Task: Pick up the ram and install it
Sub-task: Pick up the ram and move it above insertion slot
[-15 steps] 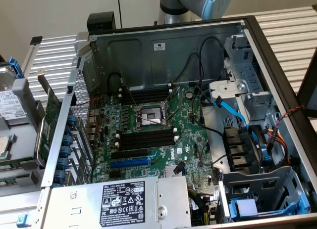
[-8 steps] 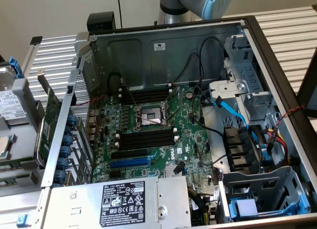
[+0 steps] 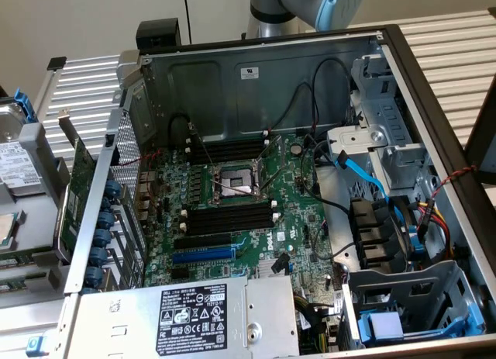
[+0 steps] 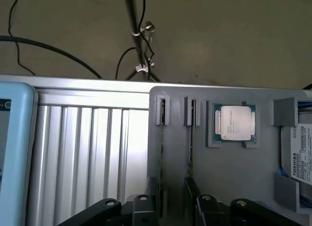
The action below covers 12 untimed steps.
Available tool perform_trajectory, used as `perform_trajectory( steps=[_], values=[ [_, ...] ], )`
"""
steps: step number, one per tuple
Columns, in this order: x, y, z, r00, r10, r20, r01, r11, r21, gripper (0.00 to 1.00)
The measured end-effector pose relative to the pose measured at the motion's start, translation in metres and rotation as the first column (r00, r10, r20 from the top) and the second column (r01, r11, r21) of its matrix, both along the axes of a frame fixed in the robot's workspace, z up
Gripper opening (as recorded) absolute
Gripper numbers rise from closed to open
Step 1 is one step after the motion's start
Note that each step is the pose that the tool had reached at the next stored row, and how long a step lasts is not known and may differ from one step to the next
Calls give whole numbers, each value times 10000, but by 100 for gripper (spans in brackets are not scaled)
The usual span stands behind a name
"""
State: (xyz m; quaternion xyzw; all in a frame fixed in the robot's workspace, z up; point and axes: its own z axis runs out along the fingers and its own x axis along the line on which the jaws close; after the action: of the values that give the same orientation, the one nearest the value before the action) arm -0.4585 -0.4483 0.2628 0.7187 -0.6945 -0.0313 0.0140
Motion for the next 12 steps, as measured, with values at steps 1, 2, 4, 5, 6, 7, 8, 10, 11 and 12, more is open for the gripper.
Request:
perform_trajectory(
  steps=[1,2,4,5,6,7,8,10,11,12],
  values=[
    [-1,1,-7,10000,-1,66,1,10000,5,36],
    [-5,1,-14,9999,-1,147,1,10000,9,36],
    [-19,1,-47,9998,0,193,0,10000,11,36],
    [-25,0,-64,9998,1,192,-1,10000,9,36],
    [-37,1,-81,9998,-1,202,1,10000,8,36],
    [-50,0,-97,9997,-1,225,1,10000,8,36],
    [-58,1,-111,9997,-1,253,0,10000,9,36],
    [-70,1,-137,9995,-1,317,1,10000,9,36],
    [-72,1,-154,9994,-1,343,1,10000,9,36],
    [-72,0,-172,9994,0,358,-1,10000,10,36]
  ],
)
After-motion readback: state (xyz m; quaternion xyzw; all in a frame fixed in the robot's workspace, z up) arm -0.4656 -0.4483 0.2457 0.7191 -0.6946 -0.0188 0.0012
